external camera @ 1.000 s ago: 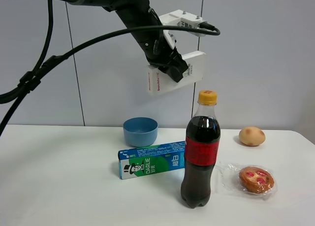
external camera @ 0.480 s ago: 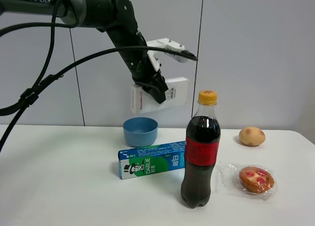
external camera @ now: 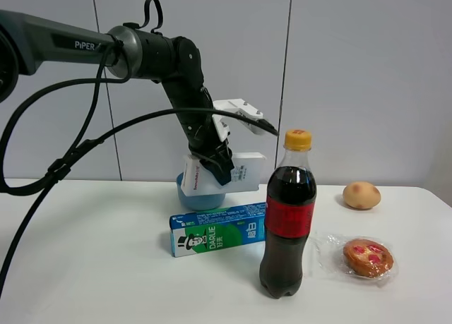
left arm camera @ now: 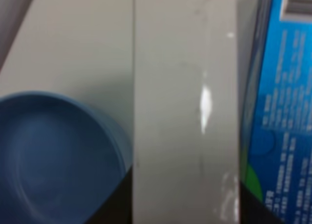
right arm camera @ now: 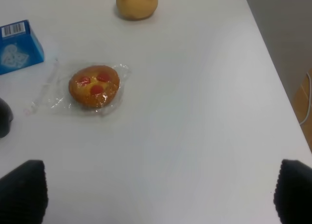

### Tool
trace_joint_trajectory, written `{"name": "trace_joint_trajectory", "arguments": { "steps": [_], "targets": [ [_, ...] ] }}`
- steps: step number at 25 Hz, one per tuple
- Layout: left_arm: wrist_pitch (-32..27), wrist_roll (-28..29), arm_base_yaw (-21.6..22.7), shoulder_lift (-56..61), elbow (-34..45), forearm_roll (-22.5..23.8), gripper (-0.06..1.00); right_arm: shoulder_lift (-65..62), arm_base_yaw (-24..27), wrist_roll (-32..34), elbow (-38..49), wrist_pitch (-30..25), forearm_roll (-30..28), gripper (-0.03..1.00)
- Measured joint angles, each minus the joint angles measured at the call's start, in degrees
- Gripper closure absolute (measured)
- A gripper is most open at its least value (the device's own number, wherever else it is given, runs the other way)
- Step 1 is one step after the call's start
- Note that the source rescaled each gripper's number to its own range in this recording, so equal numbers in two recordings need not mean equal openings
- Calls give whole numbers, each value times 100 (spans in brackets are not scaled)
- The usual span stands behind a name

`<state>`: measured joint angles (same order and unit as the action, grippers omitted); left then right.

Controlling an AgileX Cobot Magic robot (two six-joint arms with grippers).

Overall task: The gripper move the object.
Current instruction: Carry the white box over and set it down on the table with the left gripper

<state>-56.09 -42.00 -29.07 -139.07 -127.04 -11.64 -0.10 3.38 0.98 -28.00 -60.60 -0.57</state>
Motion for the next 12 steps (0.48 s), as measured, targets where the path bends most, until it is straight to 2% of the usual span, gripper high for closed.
{"name": "trace_joint_trajectory", "arguments": {
  "steps": [12],
  "targets": [
    [-46, -283, 0, -94, 14, 145, 94, 0, 0, 0, 0, 0, 0, -3]
  ]
}}
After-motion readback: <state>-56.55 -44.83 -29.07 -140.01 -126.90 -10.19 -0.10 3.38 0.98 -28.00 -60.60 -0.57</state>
